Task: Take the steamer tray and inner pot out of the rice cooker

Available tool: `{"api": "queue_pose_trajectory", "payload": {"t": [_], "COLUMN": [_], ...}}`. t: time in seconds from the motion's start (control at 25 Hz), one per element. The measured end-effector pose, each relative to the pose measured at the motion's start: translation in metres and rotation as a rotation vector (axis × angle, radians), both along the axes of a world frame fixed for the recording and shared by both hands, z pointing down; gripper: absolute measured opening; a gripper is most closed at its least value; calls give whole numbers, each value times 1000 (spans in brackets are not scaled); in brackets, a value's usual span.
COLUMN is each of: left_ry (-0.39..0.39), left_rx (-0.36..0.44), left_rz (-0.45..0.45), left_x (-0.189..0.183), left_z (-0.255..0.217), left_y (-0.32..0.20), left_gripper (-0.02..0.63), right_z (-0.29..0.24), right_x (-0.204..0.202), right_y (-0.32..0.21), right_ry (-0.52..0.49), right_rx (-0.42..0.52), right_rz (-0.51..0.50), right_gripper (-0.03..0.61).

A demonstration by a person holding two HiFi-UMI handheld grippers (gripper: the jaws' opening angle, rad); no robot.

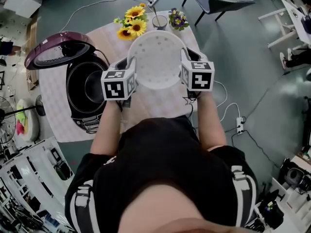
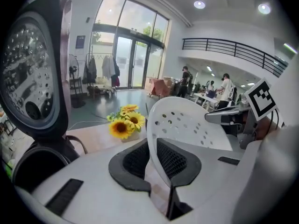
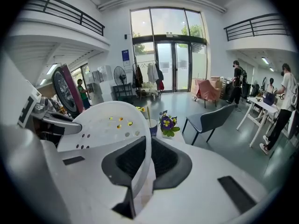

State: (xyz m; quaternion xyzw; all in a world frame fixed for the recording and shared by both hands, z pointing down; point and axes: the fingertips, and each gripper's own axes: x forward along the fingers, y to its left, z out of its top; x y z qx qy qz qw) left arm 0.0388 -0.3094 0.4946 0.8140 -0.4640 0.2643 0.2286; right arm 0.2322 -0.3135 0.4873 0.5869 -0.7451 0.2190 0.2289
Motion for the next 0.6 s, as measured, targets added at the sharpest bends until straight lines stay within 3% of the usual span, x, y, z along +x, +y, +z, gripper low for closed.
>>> {"api": "queue_pose_trajectory", "payload": {"t": [0.6], "left_ry": [7], "left_rx": [-95], "left_rz": [-71], "left_x": [26], "left_z": [92], "left_y": [-60], "left_gripper": [48], "right_z": [94], "right_x": [27], "right_y": [-70], "right_ry": [-38], "right_rx": [-100], "right_rz": [-33], "right_gripper": [37]}}
